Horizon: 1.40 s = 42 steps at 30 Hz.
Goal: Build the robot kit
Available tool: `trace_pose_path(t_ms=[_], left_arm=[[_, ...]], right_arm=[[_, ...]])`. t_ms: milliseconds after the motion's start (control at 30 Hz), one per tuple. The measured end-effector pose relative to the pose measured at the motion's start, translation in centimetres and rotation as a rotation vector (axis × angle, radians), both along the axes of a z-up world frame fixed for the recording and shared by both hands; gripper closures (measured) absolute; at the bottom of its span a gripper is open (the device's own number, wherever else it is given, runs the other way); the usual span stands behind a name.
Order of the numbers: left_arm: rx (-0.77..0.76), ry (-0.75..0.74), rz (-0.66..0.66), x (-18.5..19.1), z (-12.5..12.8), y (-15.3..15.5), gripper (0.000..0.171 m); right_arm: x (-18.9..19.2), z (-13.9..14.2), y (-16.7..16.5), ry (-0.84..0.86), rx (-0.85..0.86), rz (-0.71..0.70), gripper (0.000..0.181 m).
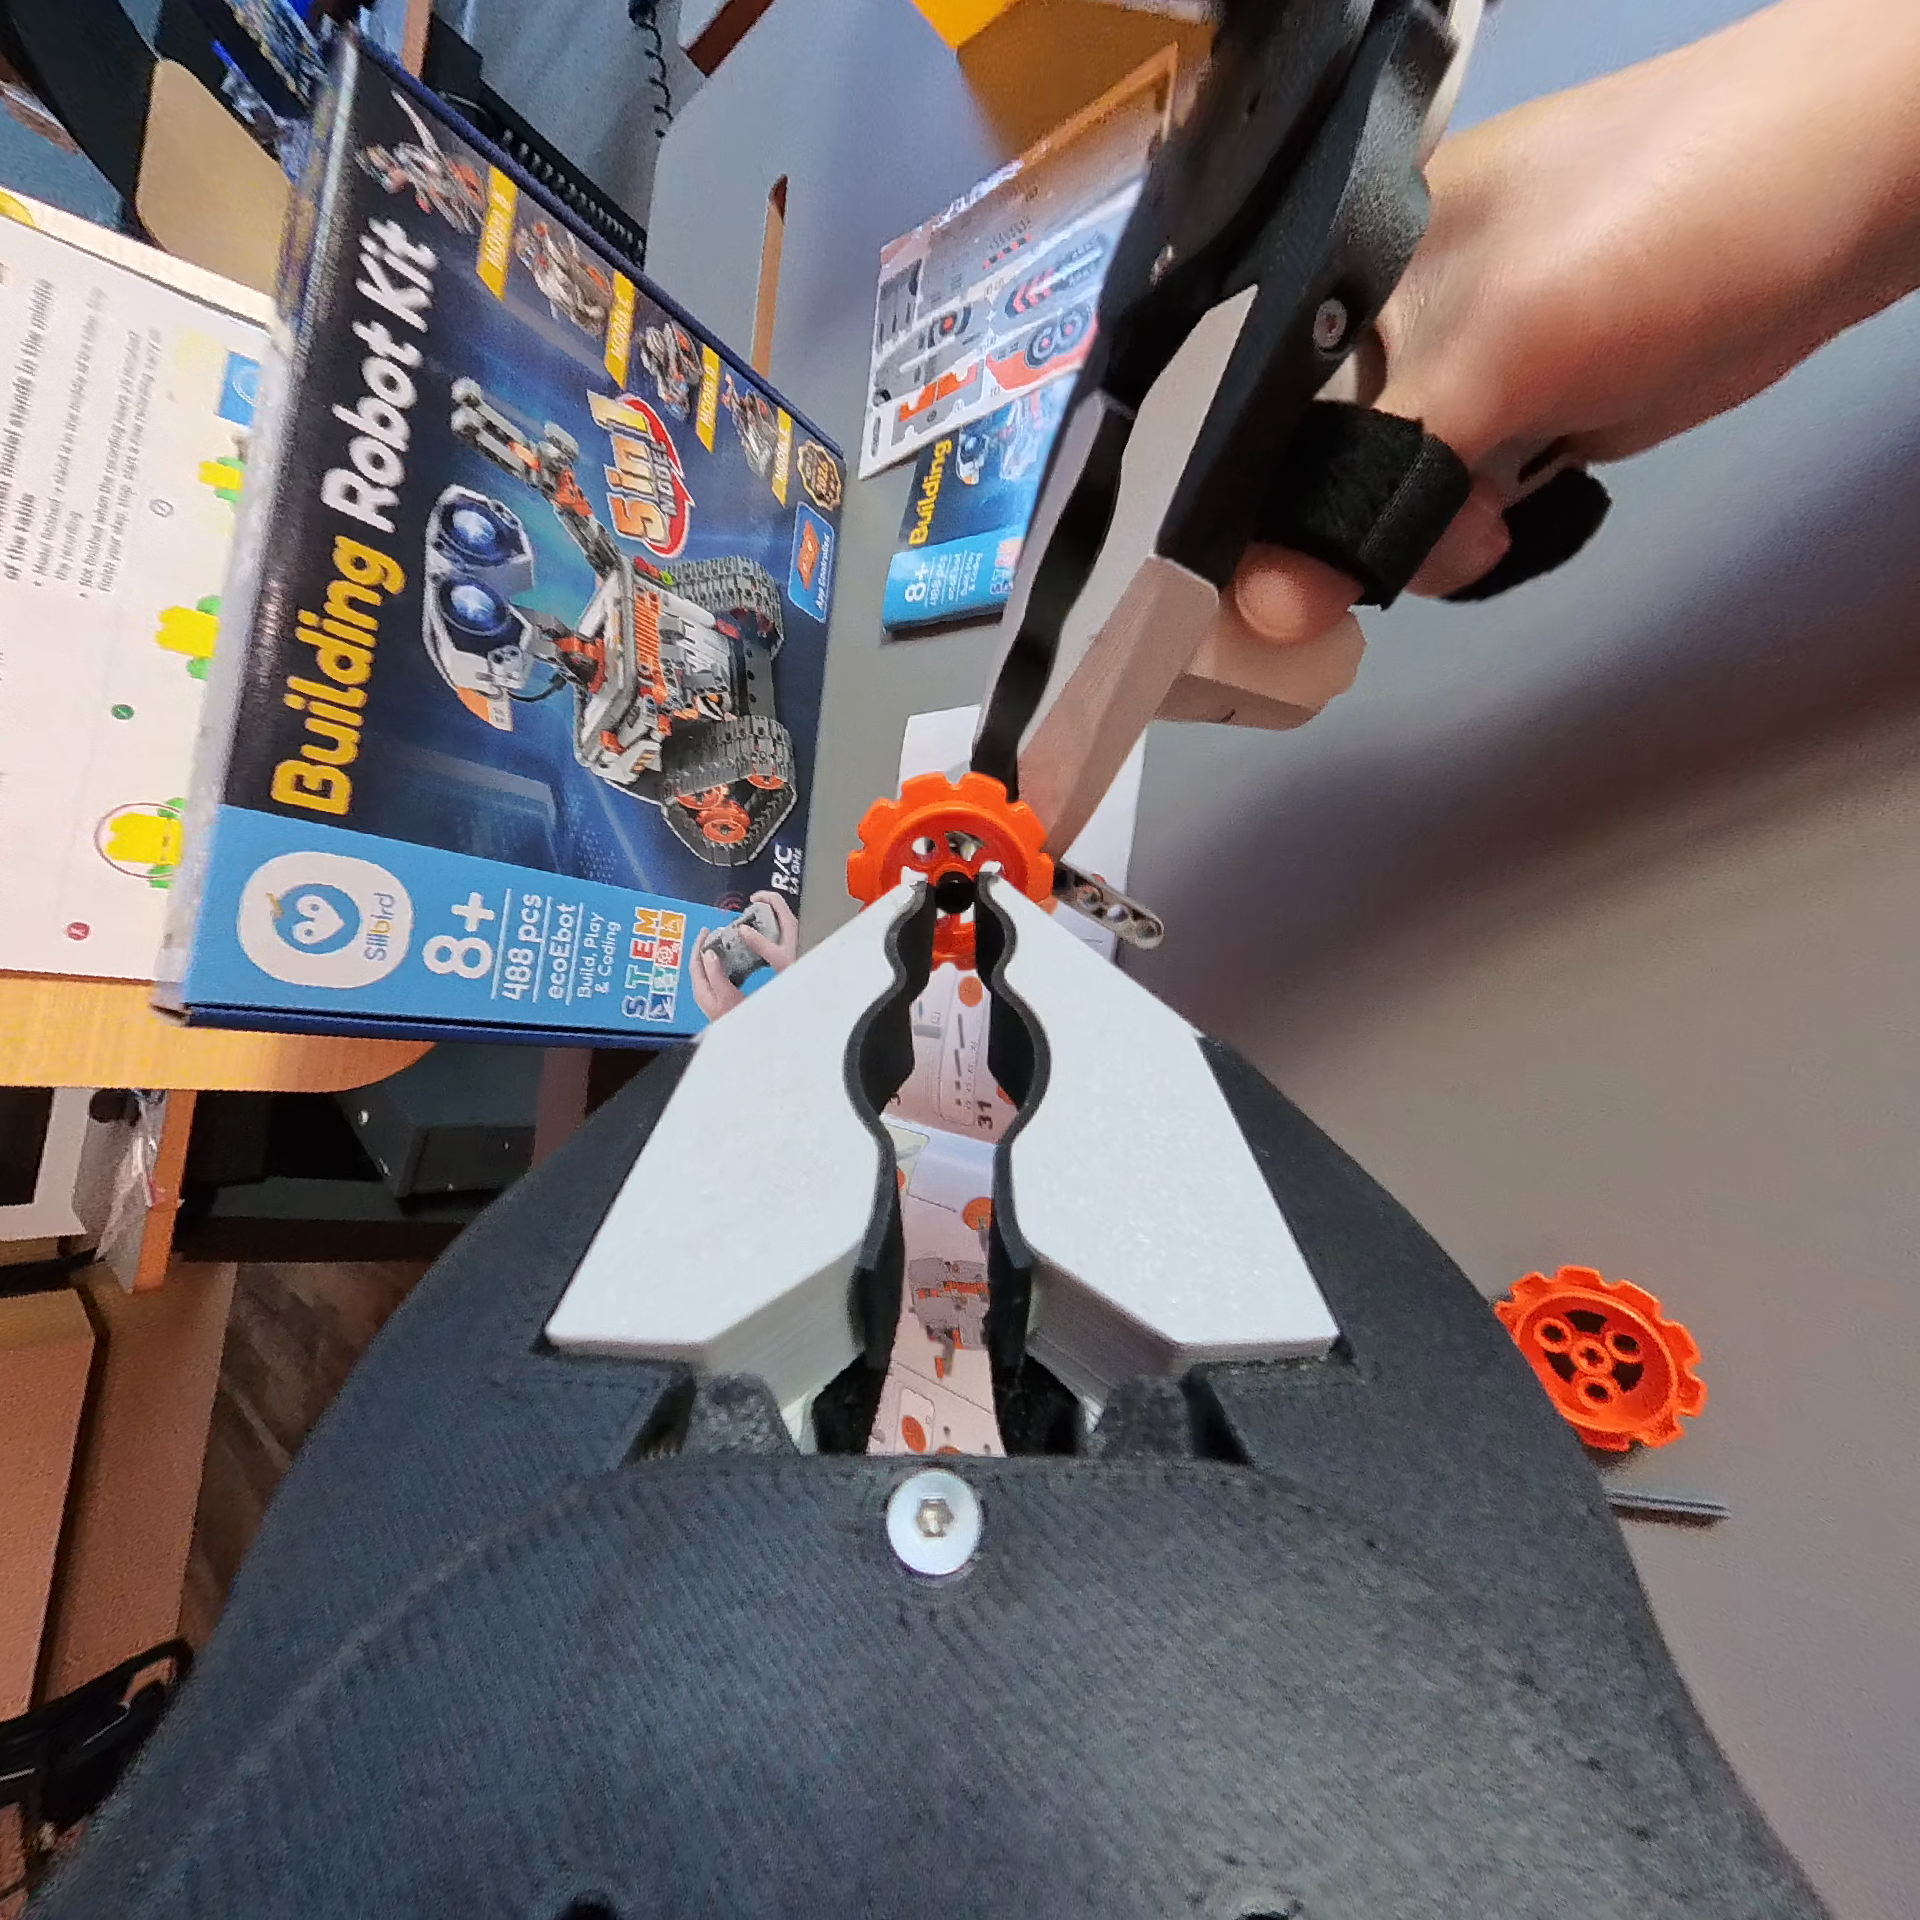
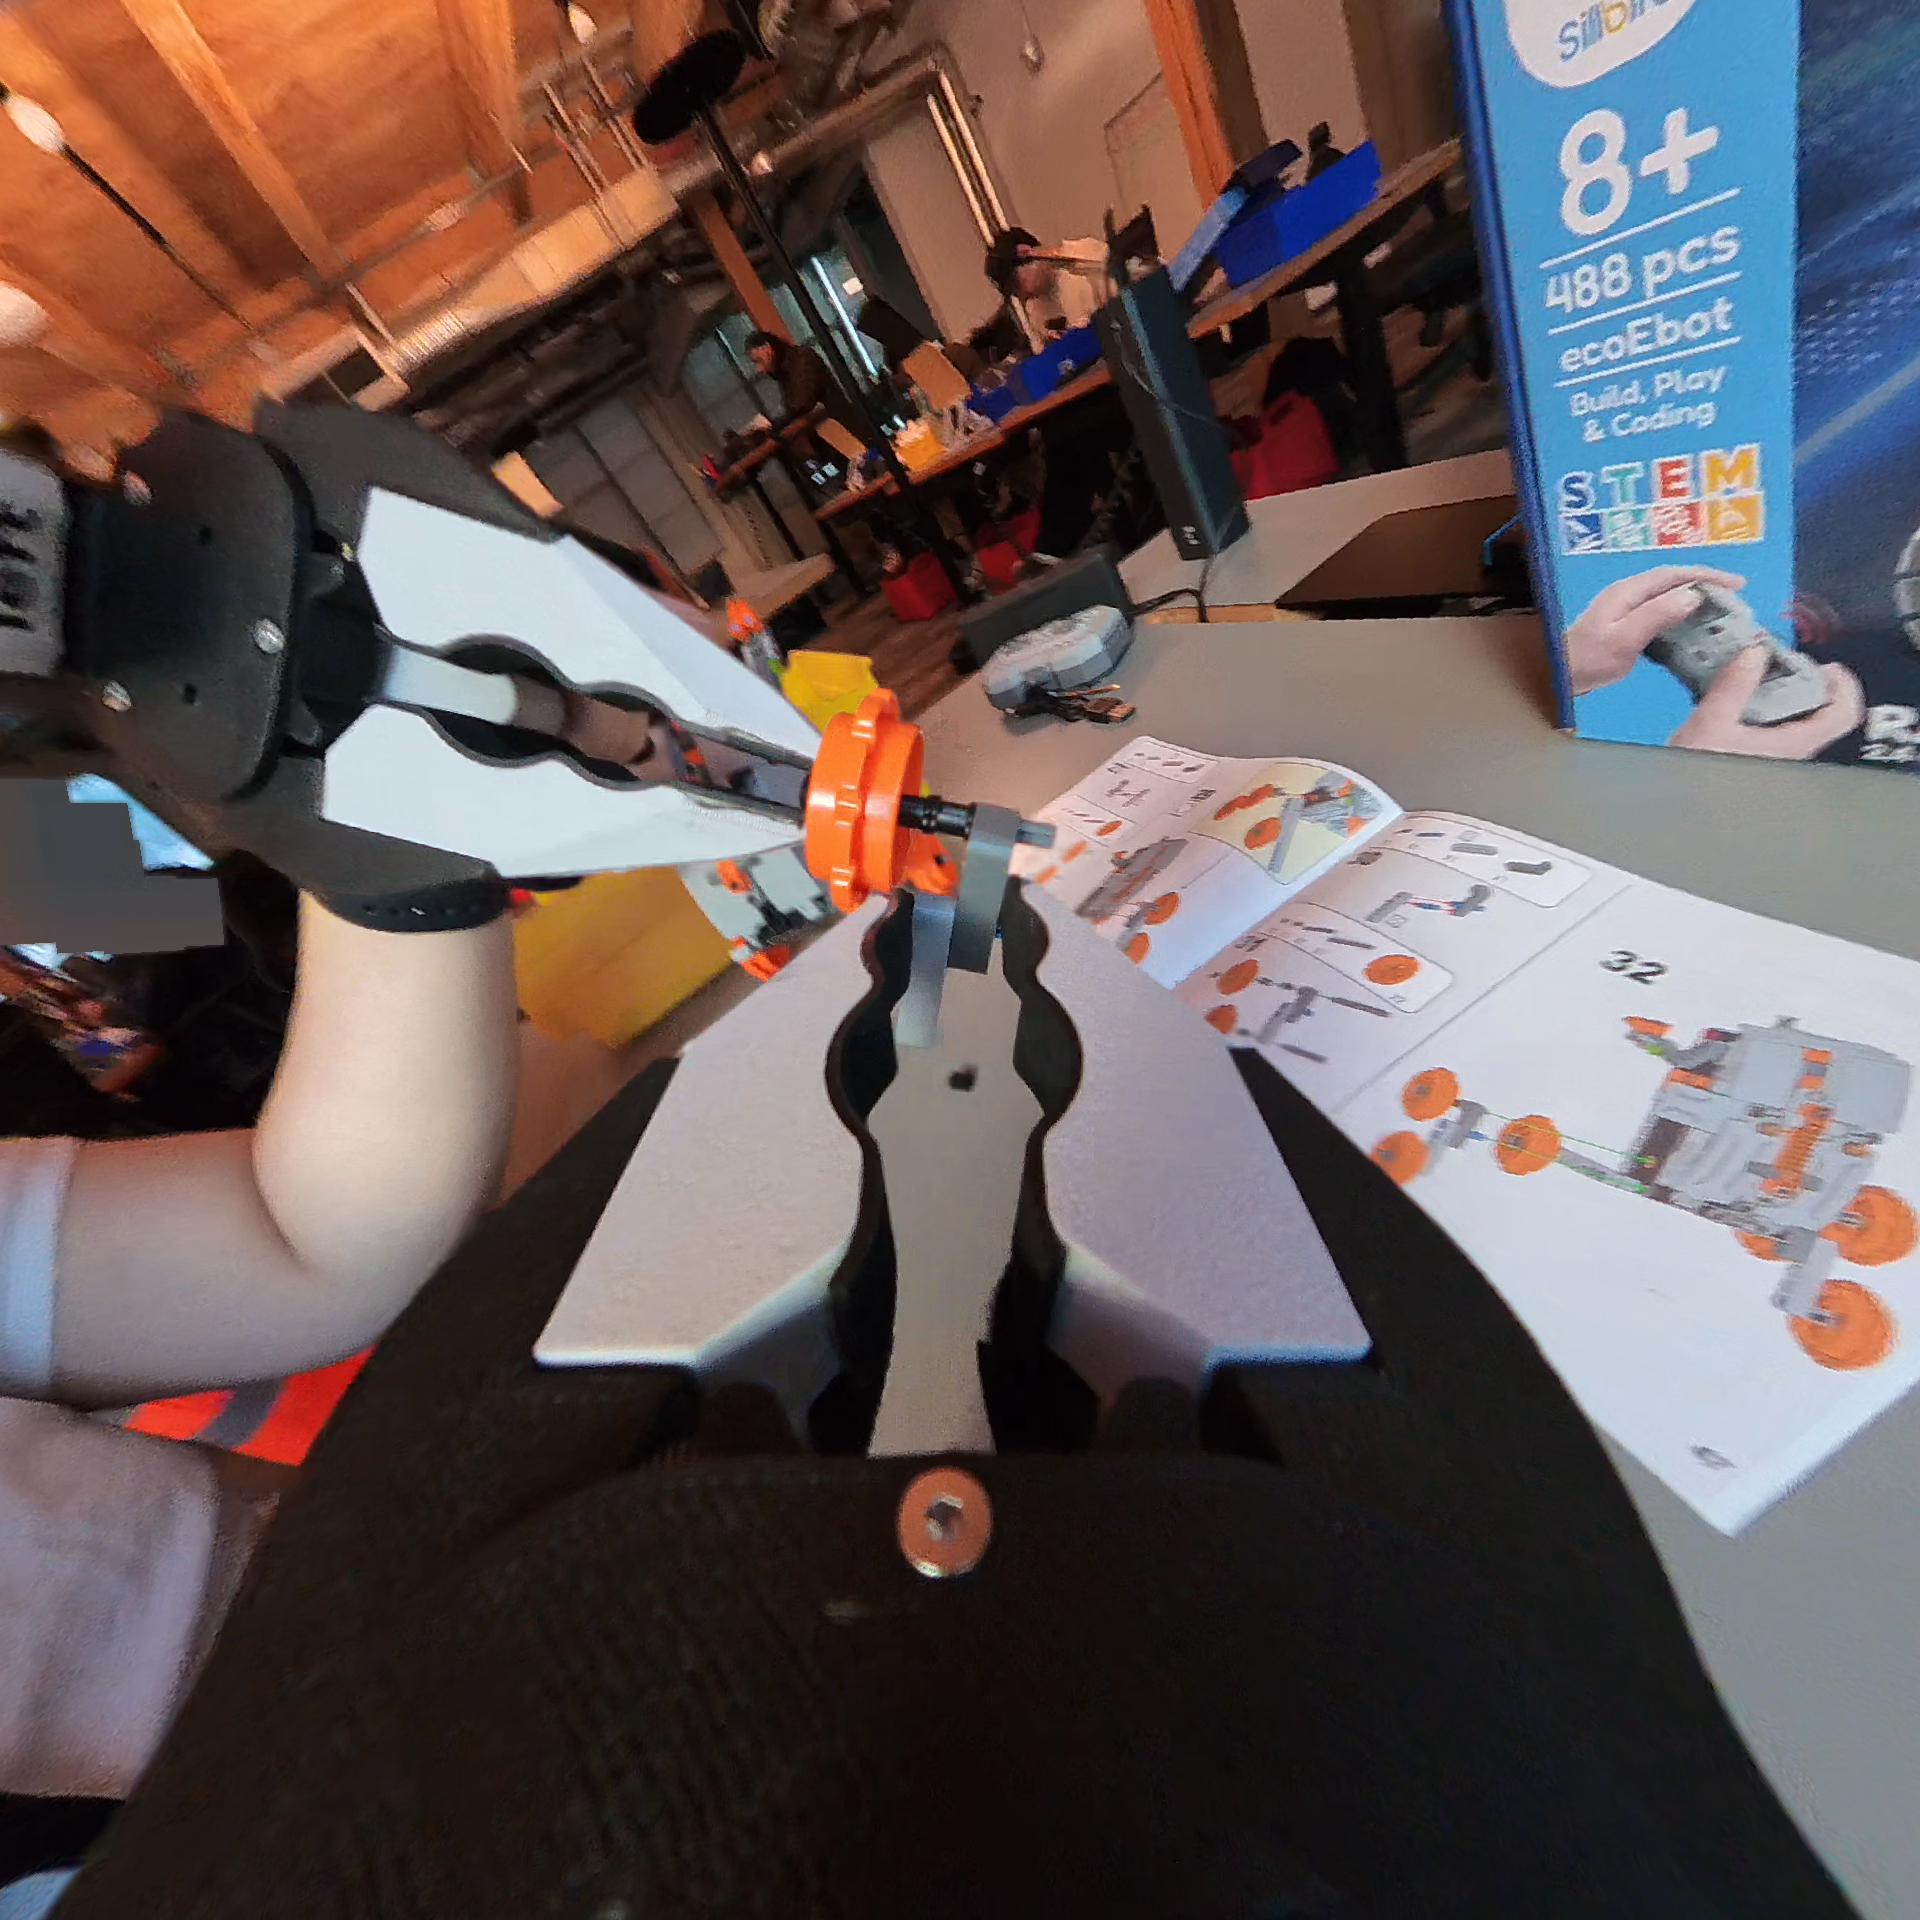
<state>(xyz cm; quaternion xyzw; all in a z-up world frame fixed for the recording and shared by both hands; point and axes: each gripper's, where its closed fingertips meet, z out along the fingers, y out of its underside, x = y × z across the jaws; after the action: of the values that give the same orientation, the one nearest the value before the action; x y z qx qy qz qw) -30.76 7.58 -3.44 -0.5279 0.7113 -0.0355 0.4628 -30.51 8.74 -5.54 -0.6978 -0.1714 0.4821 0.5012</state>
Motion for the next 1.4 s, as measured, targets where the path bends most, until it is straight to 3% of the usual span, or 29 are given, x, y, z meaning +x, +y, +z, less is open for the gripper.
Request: trace_pose_path(t_ms=[100, 433, 700, 1167, 1400], left_arm=[[-0.013, -0.036, 0.007, 0.3, 0.6, -0.1, 0.166], [0.001, -0.045, 0.075, 1.1, 0.5, 0.7, 0.166], [0.040, -0.043, 0.088, 1.3, 0.7, 0.9, 0.166], [-0.081, -0.073, 0.047, 0.7, 0.6, 0.2, 0.166], [-0.099, -0.049, 0.054, 0.5, -0.1, 0.4, 0.166]], right_arm=[[-0.1, 0.4, -0.1, 0.051, -0.002, -0.001, 0.165], [1.5, 0.7, 0.8, -0.154, 0.136, -0.194, 0.165], [1.5, 0.8, 0.7, -0.170, 0.137, -0.210, 0.165], [0.7, 0.8, 0.2, -0.213, 0.188, -0.167, 0.165], [0.5, 0.0, 0.4, -0.125, 0.080, -0.113, 0.165]])
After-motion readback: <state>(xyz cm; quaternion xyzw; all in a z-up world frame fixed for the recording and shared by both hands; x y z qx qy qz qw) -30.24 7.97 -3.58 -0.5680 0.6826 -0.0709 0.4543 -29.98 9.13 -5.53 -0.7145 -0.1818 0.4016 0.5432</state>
